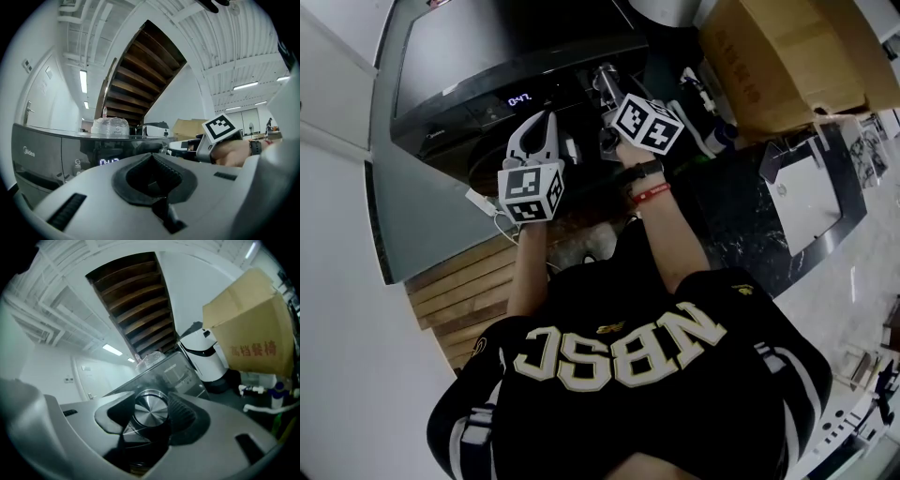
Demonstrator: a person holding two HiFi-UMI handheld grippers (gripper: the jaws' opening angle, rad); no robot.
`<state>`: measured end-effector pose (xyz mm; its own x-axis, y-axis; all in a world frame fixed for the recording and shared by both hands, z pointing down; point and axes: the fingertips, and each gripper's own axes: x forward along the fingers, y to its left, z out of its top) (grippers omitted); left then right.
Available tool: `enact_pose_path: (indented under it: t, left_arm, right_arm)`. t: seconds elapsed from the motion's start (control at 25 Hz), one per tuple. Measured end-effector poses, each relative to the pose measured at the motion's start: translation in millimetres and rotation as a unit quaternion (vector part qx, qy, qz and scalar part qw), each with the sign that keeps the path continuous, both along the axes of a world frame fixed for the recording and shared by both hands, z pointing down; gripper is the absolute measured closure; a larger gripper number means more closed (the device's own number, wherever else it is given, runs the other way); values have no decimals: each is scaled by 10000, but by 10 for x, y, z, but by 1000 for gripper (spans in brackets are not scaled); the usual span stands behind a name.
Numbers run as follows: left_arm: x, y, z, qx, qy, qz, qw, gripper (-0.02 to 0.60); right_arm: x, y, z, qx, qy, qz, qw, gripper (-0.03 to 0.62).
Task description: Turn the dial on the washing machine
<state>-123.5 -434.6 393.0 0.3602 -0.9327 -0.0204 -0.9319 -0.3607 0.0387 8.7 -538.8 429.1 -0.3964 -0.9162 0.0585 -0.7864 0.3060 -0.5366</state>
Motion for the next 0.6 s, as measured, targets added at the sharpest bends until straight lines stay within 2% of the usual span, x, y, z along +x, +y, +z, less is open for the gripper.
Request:
enact_pose_path:
  t: [0.12, 0.2, 0.4, 0.6]
  left_arm:
    - [-3, 6, 3, -24, 25, 6, 10000, 568]
    - [2, 3, -4, -11, 31, 24, 10000, 568]
    - [15, 19, 10, -22, 28, 60, 10000, 568]
    - [38, 35, 39, -40, 35, 86, 9999, 568]
  right_arm:
    - [78, 3, 55, -346, -1169, 94, 9925, 372]
    - [107, -8, 69, -432, -1528, 112, 9872, 372]
    - [87, -5, 43, -364, -1311, 98, 9906, 371]
    - [92, -6, 53, -414, -1351, 47, 9900, 372]
